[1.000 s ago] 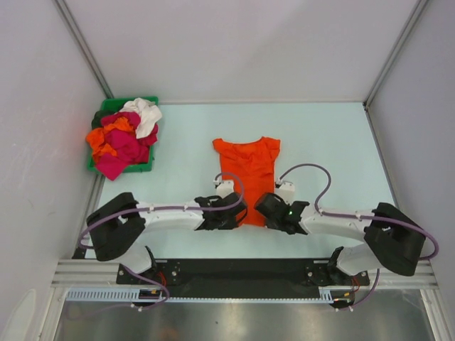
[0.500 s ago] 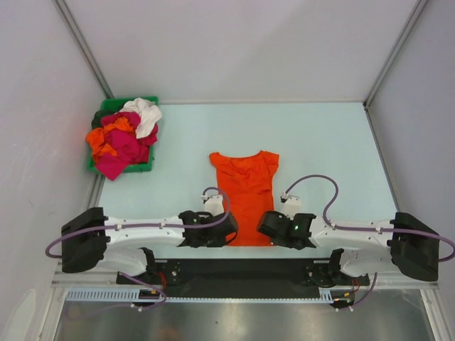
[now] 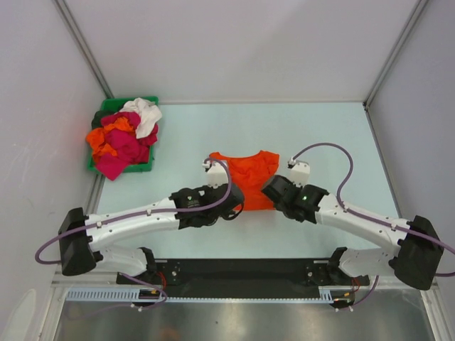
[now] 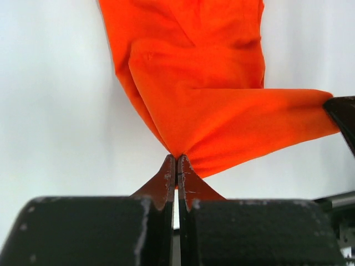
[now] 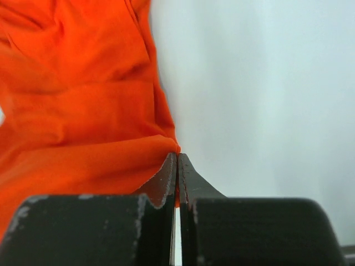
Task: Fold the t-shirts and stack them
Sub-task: Fold the long partially folded tshirt into a neat square
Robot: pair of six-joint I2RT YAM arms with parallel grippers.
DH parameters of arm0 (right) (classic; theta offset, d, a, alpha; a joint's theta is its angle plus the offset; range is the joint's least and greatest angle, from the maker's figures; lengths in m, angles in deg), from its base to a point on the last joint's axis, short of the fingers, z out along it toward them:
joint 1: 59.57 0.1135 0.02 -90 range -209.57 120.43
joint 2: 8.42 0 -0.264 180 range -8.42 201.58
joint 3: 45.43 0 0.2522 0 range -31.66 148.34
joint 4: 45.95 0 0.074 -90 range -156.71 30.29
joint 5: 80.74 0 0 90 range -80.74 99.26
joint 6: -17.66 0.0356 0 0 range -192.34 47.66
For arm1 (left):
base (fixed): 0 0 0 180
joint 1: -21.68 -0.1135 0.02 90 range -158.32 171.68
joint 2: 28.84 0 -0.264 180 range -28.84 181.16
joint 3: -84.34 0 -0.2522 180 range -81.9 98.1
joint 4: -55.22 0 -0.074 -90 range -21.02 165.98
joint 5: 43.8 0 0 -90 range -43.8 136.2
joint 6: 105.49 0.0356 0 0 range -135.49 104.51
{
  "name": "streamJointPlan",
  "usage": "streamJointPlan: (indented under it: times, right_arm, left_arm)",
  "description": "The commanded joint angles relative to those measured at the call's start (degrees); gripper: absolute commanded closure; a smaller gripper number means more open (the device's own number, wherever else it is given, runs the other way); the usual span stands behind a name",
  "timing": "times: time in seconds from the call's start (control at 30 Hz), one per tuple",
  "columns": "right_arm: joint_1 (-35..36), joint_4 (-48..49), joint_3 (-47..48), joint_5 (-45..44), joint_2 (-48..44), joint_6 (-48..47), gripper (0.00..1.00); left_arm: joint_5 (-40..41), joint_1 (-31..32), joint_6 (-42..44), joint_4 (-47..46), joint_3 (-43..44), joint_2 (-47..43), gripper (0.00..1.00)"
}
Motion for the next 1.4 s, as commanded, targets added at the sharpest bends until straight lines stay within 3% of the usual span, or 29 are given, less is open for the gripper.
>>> streamJointPlan:
  times: [0.0,0.33,0.73,1.0,1.23,1.27,1.33,1.37]
  right_arm:
    - [-6.8,5.6,2.6,-3.5,1.2,-10.7,1.00]
    - [-16.7,18.9,10.6,0.9,15.9,-20.1,1.00]
    - [-24.7,24.5,25.2,5.0,33.2,-23.4,1.00]
    - [-25.9,25.2,34.5,6.5,46.7,-23.7,1.00]
    - [-26.2,26.6,37.5,6.1,49.2,-25.6,1.00]
    - [-26.2,26.9,37.7,6.0,48.7,-25.8,1.00]
    - [-26.0,27.4,37.6,5.1,47.0,-26.0,0.79]
    - [-25.9,27.8,37.5,4.8,46.2,-26.3,0.72]
  left_arm:
    - [4.6,-4.9,6.7,-1.0,1.5,0.7,1.00]
    - [3.3,-15.9,15.8,-9.8,6.4,8.7,1.00]
    - [-0.8,-25.8,20.1,-15.5,14.9,21.7,1.00]
    - [-4.1,-29.7,19.7,-15.9,24.3,35.5,1.00]
    - [-5.0,-32.5,20.0,-15.8,29.4,39.5,0.99]
    - [-4.5,-32.5,20.4,-15.9,29.5,39.1,0.86]
    - [-4.0,-32.5,21.4,-17.1,29.0,36.9,0.72]
    - [-3.5,-32.5,21.8,-17.5,28.8,36.1,0.52]
